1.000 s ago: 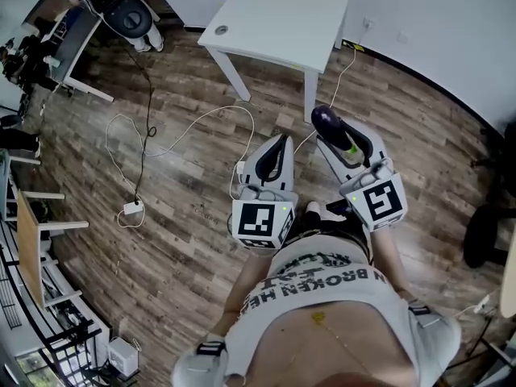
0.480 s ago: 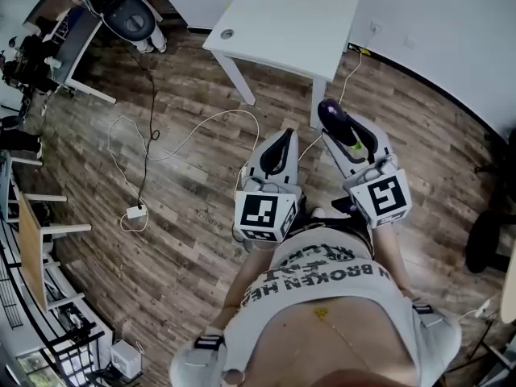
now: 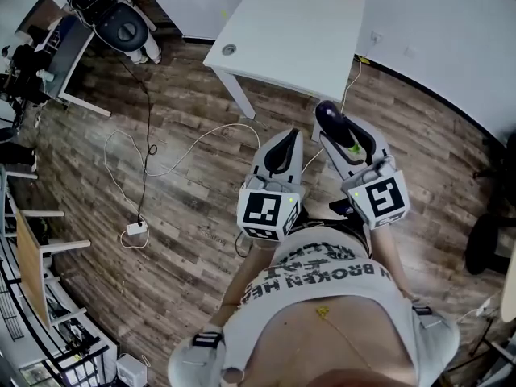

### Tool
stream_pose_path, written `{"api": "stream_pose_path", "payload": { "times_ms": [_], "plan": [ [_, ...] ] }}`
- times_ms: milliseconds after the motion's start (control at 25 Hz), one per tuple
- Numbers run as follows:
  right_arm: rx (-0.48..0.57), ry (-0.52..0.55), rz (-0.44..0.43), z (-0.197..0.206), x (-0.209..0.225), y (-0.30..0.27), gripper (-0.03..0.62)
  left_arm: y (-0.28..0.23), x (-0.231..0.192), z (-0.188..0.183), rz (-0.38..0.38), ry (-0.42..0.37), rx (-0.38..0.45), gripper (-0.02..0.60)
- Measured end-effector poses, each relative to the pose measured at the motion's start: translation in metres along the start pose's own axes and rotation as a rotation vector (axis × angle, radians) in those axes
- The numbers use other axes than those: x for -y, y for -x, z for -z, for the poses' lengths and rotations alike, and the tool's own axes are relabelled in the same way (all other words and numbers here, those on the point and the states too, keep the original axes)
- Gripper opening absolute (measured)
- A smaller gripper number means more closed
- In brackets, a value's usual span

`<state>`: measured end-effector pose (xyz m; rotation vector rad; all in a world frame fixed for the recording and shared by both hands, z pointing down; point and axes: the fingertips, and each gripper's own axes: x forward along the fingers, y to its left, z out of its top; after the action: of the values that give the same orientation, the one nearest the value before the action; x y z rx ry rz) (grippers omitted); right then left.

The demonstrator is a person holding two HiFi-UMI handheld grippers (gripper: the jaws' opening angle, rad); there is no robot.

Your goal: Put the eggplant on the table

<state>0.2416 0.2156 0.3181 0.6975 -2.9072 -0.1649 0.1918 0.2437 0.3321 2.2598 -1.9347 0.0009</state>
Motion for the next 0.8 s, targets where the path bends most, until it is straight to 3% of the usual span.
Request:
{"api": "stream_pose_path", "payload": {
  "times_ms": [800],
  "plan": [
    [-0.044,-0.011,0.076,0.005,0.013,-0.086,0.190,-0.033,-0.081,-0.003,0.070,0.006,-0.022,-0.002]
  ]
}}
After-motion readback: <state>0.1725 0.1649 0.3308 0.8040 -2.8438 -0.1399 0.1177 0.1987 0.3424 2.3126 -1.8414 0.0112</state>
